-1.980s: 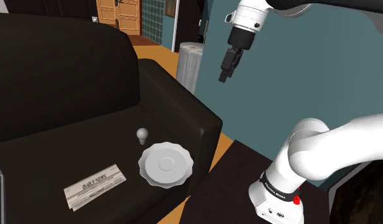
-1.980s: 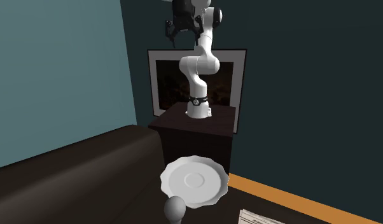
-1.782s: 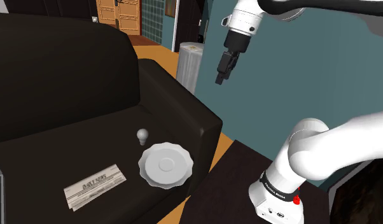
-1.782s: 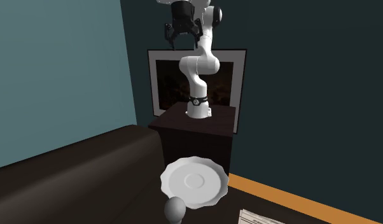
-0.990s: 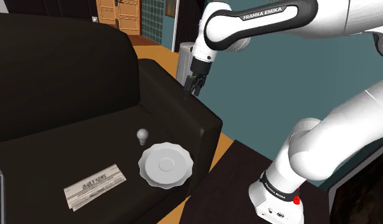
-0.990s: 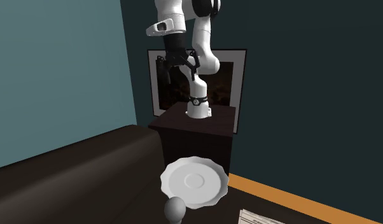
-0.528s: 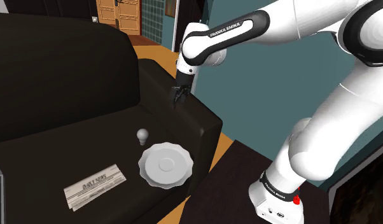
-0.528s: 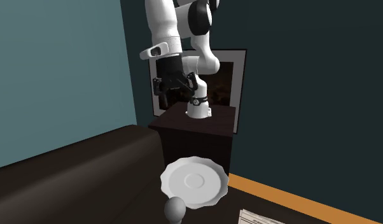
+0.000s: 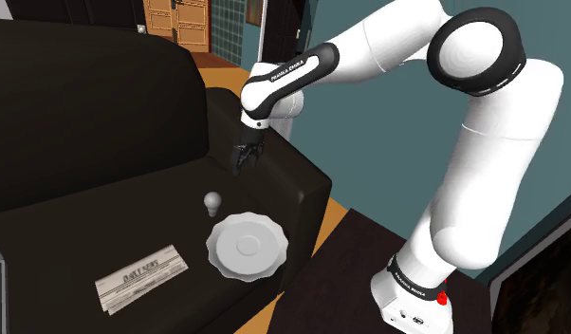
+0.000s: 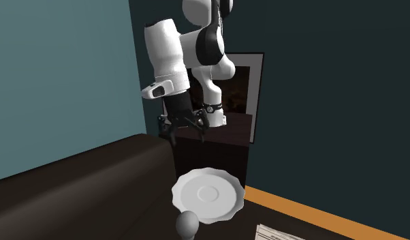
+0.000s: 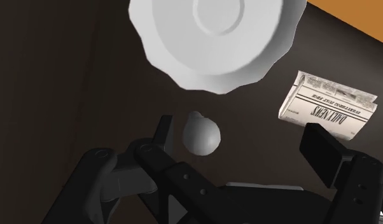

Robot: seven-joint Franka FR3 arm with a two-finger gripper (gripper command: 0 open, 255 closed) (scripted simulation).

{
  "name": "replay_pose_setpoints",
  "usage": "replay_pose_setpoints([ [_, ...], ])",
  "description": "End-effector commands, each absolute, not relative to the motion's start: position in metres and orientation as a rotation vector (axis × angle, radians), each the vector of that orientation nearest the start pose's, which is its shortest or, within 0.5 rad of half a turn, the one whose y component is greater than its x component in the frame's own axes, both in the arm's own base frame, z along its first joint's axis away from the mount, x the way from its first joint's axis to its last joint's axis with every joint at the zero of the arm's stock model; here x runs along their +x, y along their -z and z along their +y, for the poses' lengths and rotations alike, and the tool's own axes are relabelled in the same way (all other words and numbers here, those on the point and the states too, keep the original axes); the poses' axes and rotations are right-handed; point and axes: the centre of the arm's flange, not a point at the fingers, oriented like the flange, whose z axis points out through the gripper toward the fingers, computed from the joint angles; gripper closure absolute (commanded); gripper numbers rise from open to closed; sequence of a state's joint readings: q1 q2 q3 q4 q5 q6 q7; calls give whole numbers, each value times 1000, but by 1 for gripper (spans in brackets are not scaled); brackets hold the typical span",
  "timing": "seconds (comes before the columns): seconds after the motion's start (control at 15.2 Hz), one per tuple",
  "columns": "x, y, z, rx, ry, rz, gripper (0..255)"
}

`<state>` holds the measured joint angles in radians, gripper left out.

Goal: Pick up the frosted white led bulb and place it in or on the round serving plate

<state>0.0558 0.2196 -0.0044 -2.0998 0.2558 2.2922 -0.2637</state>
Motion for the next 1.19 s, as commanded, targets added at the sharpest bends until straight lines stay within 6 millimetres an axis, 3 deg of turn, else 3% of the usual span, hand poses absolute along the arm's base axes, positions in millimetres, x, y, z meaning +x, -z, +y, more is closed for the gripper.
replay_pose_setpoints([
  [0.0, 589, -291, 38, -2938, -15, -207, 0],
  [0.79, 690, -167, 55, -2903, -49, -190, 0],
  [1.12, 692, -143, 61, -2902, -50, -190, 0],
])
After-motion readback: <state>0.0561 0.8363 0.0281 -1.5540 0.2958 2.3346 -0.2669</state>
